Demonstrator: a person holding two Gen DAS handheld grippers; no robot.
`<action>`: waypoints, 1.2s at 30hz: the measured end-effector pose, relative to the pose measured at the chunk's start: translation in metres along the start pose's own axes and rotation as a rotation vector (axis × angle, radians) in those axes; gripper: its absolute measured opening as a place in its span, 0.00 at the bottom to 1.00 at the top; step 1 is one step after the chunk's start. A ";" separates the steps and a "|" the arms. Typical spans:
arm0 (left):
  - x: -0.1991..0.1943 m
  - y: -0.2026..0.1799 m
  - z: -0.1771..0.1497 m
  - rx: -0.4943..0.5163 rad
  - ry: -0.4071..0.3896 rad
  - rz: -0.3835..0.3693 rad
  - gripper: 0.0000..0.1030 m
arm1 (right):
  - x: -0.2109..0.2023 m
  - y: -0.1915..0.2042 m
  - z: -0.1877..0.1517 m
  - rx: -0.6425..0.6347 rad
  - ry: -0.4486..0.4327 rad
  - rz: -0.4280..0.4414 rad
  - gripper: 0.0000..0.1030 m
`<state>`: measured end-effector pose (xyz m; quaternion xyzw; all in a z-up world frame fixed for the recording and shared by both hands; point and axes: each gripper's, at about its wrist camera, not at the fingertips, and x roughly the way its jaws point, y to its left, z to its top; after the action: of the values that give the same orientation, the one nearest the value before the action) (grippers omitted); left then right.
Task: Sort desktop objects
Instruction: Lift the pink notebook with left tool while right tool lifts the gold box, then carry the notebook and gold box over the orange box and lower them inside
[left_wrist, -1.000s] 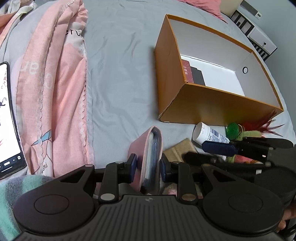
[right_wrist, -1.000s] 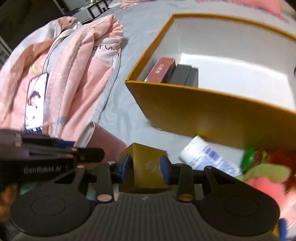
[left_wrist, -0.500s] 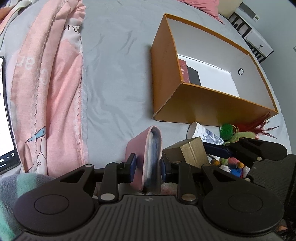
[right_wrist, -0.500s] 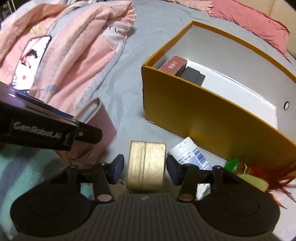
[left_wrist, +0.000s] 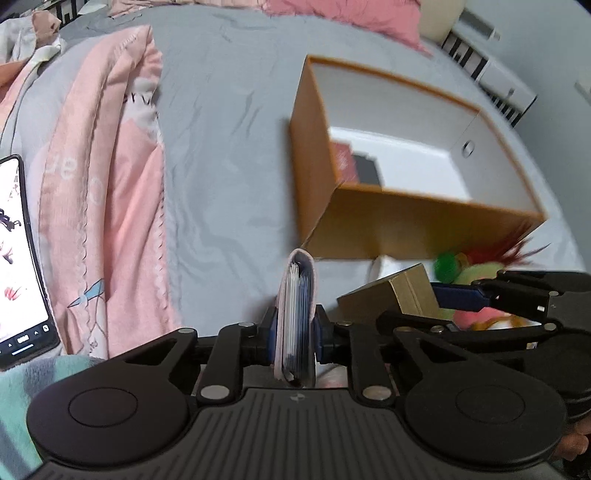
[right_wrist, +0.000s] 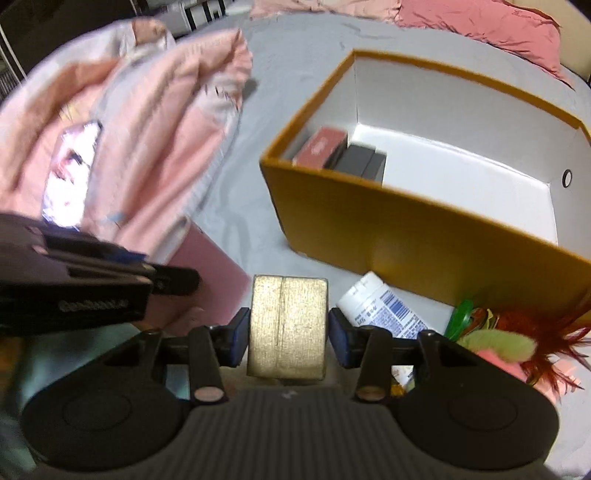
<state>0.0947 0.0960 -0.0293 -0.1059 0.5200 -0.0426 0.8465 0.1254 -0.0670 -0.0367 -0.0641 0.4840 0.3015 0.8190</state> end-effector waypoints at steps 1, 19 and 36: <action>-0.005 -0.001 0.001 -0.009 -0.012 -0.012 0.20 | -0.008 -0.002 0.002 0.008 -0.015 0.014 0.46; -0.053 -0.070 0.108 0.034 -0.219 -0.285 0.20 | -0.117 -0.077 0.064 0.178 -0.347 -0.011 0.46; 0.074 -0.106 0.125 0.146 0.052 -0.038 0.20 | -0.003 -0.138 0.068 0.306 -0.138 -0.052 0.46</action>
<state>0.2439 -0.0040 -0.0154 -0.0526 0.5351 -0.0994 0.8373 0.2528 -0.1527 -0.0246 0.0696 0.4650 0.2067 0.8580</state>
